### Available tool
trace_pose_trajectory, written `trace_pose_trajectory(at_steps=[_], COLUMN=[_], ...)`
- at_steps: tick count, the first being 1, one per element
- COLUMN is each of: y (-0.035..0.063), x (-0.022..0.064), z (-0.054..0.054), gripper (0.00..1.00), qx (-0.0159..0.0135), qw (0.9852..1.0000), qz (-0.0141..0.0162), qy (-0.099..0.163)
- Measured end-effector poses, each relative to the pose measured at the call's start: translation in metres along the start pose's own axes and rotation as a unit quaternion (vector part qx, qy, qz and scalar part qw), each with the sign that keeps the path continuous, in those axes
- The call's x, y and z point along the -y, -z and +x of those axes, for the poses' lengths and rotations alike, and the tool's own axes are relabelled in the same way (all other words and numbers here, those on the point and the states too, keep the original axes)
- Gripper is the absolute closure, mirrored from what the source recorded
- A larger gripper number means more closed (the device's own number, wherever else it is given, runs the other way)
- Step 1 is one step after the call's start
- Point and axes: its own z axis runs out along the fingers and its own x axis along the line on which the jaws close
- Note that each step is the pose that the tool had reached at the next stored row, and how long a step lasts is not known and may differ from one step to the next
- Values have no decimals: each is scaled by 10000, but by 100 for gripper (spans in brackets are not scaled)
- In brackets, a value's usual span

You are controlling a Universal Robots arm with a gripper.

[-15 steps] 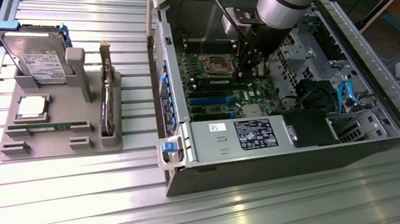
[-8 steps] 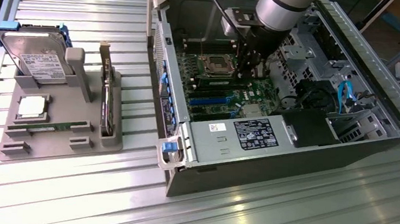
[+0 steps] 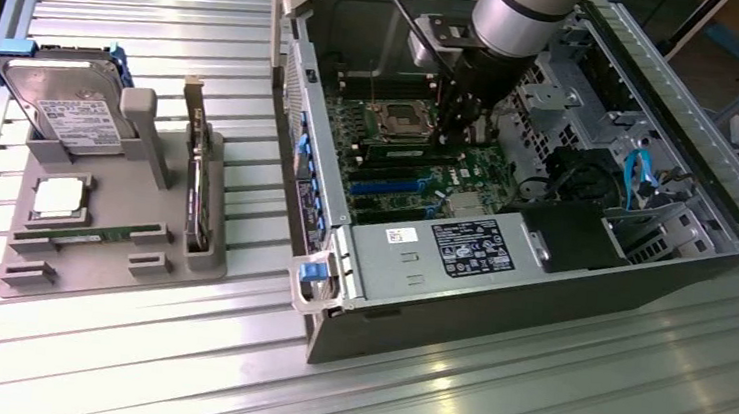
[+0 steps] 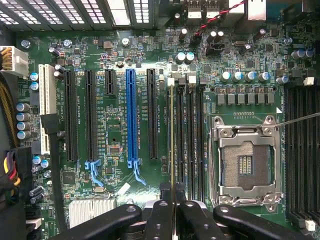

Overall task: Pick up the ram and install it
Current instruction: 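Insert the ram into the slot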

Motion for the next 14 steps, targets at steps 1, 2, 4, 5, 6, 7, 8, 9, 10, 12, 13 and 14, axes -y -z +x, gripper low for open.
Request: trace_pose_trajectory(at_steps=[1,2,4,5,6,7,8,9,10,12,13,14], y=[0,0,0,0,-1,-1,-1,-1,-1,-1,-1,-1], x=[0,0,-3,-4,-4,-4,-4,-4,-4,-5,-4,-4], z=[0,0,0,0,0,0,0,0,0,0,0,0], gripper=[88,88,88,88,88,88,88,88,88,88,88,88], qx=[0,0,0,0,0,0,-1,-1,-1,-2,-2,-2], qw=[10000,10000,10000,10000,10000,10000,10000,10000,10000,10000,10000,10000], qz=[0,0,0,0,0,0,-1,-1,-2,-3,-3,-3], qy=[0,0,0,2,7,15,24,34,52,86,87,87])
